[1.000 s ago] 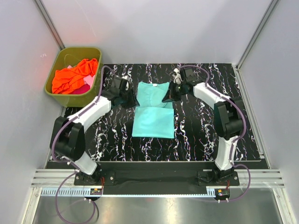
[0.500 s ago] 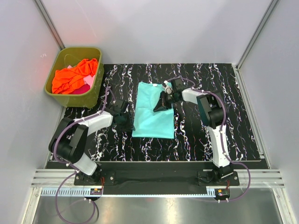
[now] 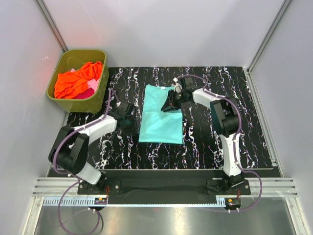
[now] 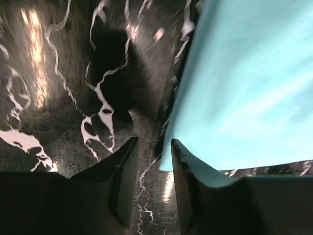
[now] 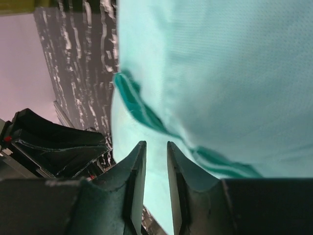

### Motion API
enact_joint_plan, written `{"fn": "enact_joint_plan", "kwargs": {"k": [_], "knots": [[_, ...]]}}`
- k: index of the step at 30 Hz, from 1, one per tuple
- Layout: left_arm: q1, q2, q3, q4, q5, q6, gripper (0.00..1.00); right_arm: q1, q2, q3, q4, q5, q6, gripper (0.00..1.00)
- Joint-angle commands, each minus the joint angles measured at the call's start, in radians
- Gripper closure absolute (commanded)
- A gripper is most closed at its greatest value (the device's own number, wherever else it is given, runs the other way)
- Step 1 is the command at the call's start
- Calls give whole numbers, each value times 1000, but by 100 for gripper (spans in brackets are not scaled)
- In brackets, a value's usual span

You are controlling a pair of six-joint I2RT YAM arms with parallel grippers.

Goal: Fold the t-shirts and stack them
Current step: Fold the tshirt

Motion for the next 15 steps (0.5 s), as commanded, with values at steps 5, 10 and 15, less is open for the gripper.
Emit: {"fn": "enact_joint_plan", "kwargs": {"k": [5, 10, 15], "knots": [[4, -3, 189, 89, 74, 69, 67, -9, -215, -70, -26, 68, -23, 71], [4, 193, 322, 111, 154, 77, 68, -9, -234, -154, -24, 90, -47, 75], [9, 345, 417, 123, 91, 83, 68, -29, -215, -199, -27, 151, -84, 75]]}}
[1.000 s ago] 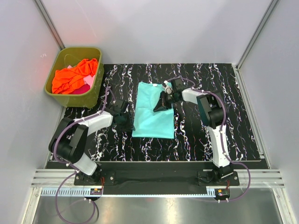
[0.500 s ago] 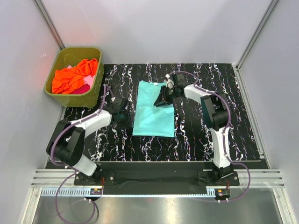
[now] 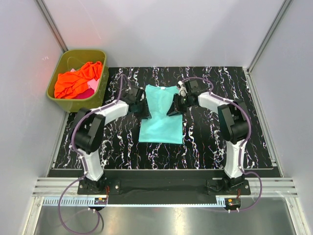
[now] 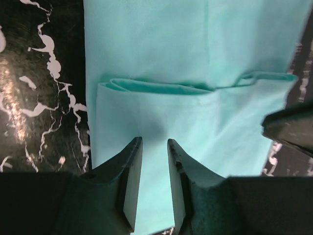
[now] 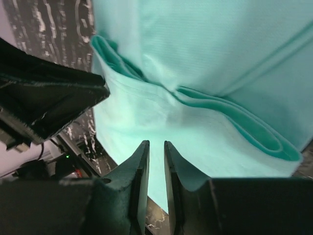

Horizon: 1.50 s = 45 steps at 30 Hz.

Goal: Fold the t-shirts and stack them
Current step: Fold the tshirt

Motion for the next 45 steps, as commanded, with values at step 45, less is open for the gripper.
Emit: {"fn": "enact_joint_plan", "kwargs": {"k": [45], "knots": [[53, -218, -362, -35, 91, 11, 46, 78, -559, -651, -23, 396, 493, 47]]}}
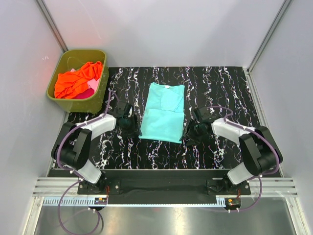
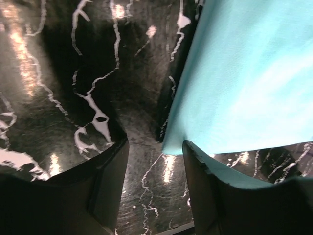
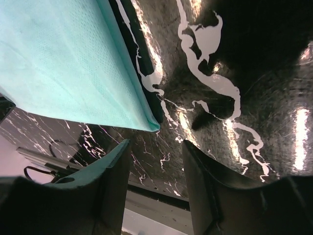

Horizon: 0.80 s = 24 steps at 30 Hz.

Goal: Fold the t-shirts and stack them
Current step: Fold the tshirt

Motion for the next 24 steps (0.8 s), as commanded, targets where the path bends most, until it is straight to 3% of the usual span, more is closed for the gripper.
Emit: {"fn": "enact_joint_plan", "kwargs": {"k": [1, 4, 15, 24], "knots": [[-2, 12, -29, 65, 57, -18, 47, 22, -54, -43, 77, 44, 111, 47], [-2, 12, -49, 79, 51, -26, 50, 38, -92, -86, 103, 89, 160, 47], [-4, 15, -62, 102, 61, -39, 79, 55, -48, -124, 191, 76, 205, 48], [-4, -9, -68, 114, 78, -56, 97, 59, -48, -146, 235, 58, 249, 50]]}}
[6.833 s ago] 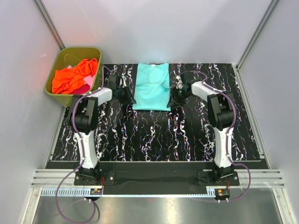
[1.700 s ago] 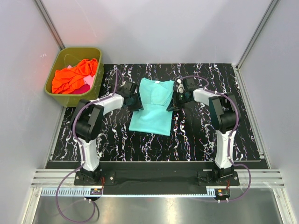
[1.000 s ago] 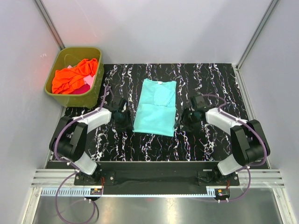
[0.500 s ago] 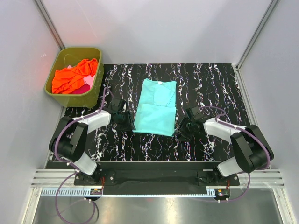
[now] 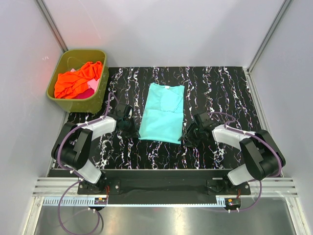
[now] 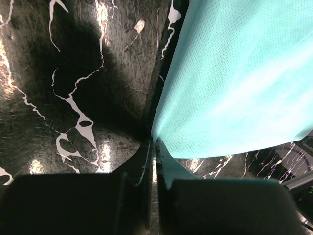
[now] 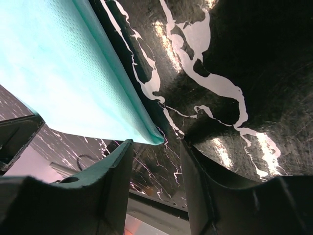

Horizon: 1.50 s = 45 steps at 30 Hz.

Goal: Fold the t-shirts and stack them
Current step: Fold the tshirt

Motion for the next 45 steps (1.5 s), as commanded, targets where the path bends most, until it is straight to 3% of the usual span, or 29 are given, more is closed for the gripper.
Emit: {"fn": "enact_joint_plan", "kwargs": {"k": [1, 9, 18, 27, 31, 33, 34, 45], "knots": [[-4, -19, -15, 25, 28, -11, 99, 18, -1, -12, 40, 10, 36, 50], [-28, -39, -41, 46, 31, -34, 100, 38, -21, -64, 39, 59, 81, 50], [-28, -69, -67, 60, 42, -46, 100, 40, -65, -108, 42, 171, 79, 65], [-31, -74, -65, 66, 48, -58, 100, 40, -50, -102, 45, 180, 71, 60], [-36, -78, -78, 79, 57, -68, 100, 40, -42, -105, 46, 179, 76, 70], [-41, -85, -82, 83, 65, -72, 100, 40, -54, -104, 45, 174, 68, 93], [-44, -100, -88, 82, 68, -72, 100, 40, -64, -102, 36, 173, 55, 99], [-97, -385, -144, -12, 26, -137, 100, 41, -439, -70, -234, 225, 7, 100]]}}
